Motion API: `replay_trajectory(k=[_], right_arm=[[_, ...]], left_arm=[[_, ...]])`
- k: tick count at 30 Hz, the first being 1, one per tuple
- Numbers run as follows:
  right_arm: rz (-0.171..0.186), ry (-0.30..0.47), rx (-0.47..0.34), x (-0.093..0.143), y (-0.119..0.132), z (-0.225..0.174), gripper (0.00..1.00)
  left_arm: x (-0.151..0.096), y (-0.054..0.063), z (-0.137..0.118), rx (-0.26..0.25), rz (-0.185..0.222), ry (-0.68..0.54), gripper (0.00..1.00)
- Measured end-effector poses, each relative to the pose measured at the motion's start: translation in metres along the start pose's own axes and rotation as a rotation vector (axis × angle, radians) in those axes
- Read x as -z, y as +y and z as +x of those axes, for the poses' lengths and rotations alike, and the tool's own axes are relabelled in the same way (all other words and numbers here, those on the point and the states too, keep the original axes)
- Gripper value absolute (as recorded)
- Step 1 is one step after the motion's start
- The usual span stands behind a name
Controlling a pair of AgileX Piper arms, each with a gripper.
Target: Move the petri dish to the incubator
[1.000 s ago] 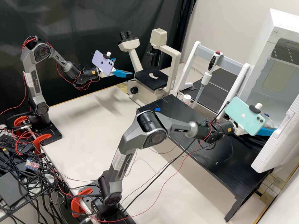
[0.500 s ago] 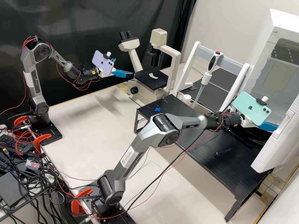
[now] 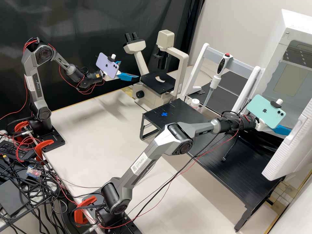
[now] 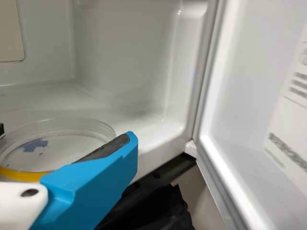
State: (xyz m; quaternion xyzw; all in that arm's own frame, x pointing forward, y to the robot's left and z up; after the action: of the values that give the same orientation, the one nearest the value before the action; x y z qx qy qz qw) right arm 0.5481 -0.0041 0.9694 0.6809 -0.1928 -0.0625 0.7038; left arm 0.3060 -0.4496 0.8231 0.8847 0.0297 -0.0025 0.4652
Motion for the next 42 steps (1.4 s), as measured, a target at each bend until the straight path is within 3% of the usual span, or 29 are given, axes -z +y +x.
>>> replay_trajectory(k=[6, 13, 14, 27, 34, 39, 42], right_arm=[[0.014, 0.009, 0.033, 0.003, -0.021, 0.009, 0.0], [-0.003, 0.022, 0.04, 0.004, -0.027, 0.012, 0.0], [-0.003, 0.025, 0.042, 0.004, -0.028, 0.013, 1.0], [-0.029, 0.029, 0.056, 0.002, -0.032, 0.014, 1.0], [-0.027, 0.038, 0.102, -0.005, -0.022, 0.003, 1.0], [-0.005, 0.03, 0.144, -0.015, -0.014, -0.01, 1.0], [0.04, 0.0, 0.158, -0.023, -0.005, -0.024, 1.0]], left_arm=[[0.0, 0.0, 0.0, 0.0, 0.0, 0.0, 1.0], [0.0, 0.0, 0.0, 0.0, 0.0, 0.0, 1.0], [0.0, 0.0, 0.0, 0.0, 0.0, 0.0, 1.0], [0.0, 0.0, 0.0, 0.0, 0.0, 0.0, 1.0], [0.0, 0.0, 0.0, 0.0, 0.0, 0.0, 1.0], [0.0, 0.0, 0.0, 0.0, 0.0, 0.0, 1.0], [0.0, 0.0, 0.0, 0.0, 0.0, 0.0, 1.0]])
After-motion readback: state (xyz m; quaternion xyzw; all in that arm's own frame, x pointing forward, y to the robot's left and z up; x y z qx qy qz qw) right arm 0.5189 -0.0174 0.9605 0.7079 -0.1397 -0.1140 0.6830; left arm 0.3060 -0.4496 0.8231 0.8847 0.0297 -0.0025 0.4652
